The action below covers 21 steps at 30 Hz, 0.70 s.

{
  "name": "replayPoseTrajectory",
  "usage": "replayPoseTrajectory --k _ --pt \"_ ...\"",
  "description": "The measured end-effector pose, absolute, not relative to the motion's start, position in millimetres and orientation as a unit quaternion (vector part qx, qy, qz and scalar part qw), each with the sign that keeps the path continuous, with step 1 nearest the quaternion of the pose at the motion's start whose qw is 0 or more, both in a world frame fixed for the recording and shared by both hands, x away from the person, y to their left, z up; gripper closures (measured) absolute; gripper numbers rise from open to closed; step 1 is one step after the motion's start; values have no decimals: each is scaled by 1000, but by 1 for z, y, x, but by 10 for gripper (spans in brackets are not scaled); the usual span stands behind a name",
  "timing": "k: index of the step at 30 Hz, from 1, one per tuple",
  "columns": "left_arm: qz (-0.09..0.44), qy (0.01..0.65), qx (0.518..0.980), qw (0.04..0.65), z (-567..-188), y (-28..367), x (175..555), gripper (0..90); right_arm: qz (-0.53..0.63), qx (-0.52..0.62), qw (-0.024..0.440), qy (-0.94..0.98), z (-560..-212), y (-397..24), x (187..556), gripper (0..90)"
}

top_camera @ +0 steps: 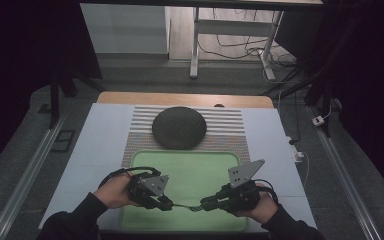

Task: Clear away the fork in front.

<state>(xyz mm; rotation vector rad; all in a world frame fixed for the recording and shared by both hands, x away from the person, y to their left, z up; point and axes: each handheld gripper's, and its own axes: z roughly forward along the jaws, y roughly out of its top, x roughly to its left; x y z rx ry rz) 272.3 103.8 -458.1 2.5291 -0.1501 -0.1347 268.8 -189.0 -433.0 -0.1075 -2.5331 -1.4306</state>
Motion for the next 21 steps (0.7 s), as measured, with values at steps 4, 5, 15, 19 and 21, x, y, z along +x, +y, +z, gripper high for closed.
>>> replayPoseTrajectory --k 4,5,15,19,21 --pt "-41 -25 956 288 -458 104 271 797 -489 -60 88 -866 -434 -191 270 785" --pt "-39 -14 957 288 -459 104 271 797 -488 -67 78 -867 -434 -192 270 762" --pt "-25 81 954 286 -456 118 269 797 -464 -144 -17 -874 -435 -207 270 580" --pt "-20 118 953 279 -457 122 267 797 -459 -195 -49 -865 -436 -219 266 448" --pt "-17 136 952 275 -457 123 266 797 -462 -215 -59 -859 -436 -224 264 395"
